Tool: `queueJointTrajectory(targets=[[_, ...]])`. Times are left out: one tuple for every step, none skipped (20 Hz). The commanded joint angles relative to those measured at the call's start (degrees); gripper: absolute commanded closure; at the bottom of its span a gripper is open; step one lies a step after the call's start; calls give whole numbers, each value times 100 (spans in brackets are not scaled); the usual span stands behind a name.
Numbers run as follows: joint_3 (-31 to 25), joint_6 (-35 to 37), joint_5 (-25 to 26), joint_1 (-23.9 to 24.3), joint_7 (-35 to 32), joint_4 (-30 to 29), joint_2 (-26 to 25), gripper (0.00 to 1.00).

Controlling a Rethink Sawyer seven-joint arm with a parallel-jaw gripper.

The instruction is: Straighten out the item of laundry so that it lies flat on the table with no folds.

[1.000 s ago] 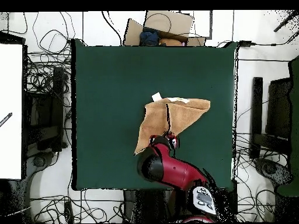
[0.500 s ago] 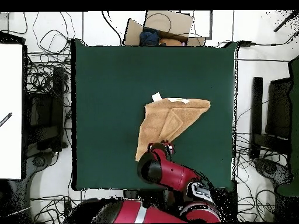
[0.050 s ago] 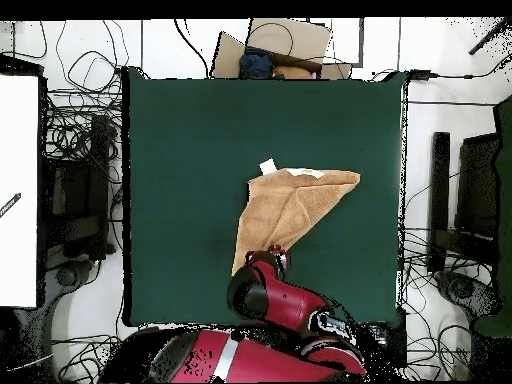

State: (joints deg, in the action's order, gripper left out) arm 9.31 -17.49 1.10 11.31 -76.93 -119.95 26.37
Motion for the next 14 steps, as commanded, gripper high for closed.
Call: queueJointTrajectory(targets=[[-716,-54,-13,124,-1686,-360,-5,100],[-743,14,-17,152,-1679,-404,73,100],[-750,22,-14,167,-1701,-488,141,100],[-767,43,-8,187,-1700,-520,182,100],[-783,56,11,211,-1725,-633,267,100],[-803,89,14,242,-1721,-671,315,100],[-823,123,17,273,-1716,-709,364,100],[-866,181,27,338,-1715,-768,433,100],[-881,233,11,366,-1687,-755,453,100],[-917,270,30,434,-1673,-803,510,100],[-932,305,33,476,-1654,-840,568,100],[-943,305,32,503,-1641,-878,600,100],[-952,297,49,545,-1637,-953,653,100],[-967,306,59,586,-1625,-1000,697,100]])
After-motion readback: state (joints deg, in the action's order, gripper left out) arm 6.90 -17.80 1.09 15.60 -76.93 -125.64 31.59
